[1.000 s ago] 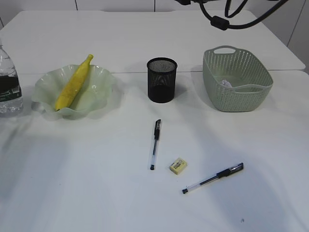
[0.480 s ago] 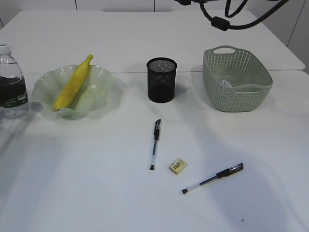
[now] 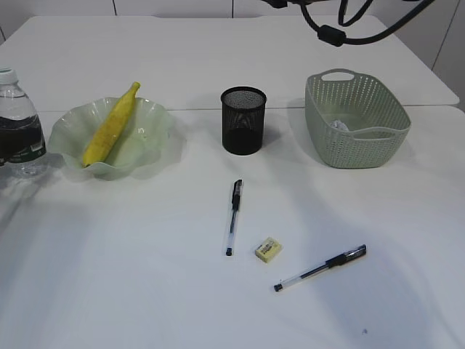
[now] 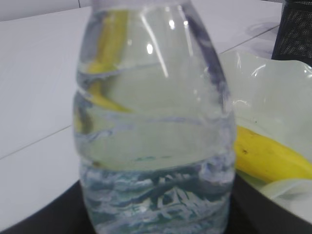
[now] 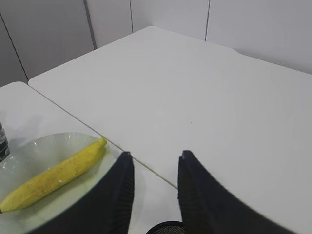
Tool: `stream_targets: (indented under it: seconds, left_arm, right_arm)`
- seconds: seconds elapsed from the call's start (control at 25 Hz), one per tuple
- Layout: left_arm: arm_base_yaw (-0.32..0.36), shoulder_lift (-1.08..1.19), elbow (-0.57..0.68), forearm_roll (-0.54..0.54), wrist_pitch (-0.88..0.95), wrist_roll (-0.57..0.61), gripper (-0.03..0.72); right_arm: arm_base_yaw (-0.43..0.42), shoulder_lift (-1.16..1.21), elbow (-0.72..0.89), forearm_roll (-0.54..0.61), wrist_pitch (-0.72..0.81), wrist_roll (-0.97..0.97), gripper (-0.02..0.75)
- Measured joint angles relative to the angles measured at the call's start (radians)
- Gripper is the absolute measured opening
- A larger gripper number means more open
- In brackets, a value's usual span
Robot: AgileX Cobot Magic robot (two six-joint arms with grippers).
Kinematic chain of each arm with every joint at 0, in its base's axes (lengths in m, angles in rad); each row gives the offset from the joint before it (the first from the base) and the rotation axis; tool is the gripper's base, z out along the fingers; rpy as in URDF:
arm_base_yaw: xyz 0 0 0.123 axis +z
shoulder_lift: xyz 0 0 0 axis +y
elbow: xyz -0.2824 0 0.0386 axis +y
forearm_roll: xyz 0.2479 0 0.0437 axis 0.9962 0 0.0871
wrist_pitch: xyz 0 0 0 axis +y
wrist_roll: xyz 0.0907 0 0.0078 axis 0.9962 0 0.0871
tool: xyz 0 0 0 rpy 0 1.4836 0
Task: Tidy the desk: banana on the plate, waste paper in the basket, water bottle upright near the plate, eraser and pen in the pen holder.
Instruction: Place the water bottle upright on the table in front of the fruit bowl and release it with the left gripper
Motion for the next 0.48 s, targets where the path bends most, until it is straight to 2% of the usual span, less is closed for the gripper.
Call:
stream_targets:
  seconds: [0.48]
  left_arm:
    - [-0.002,-0.004,-0.009,-0.041,-0.079,0.000,0.378]
  right_arm:
    - [0.000,0.000,0.000,0.000,0.000,-0.003,0.234]
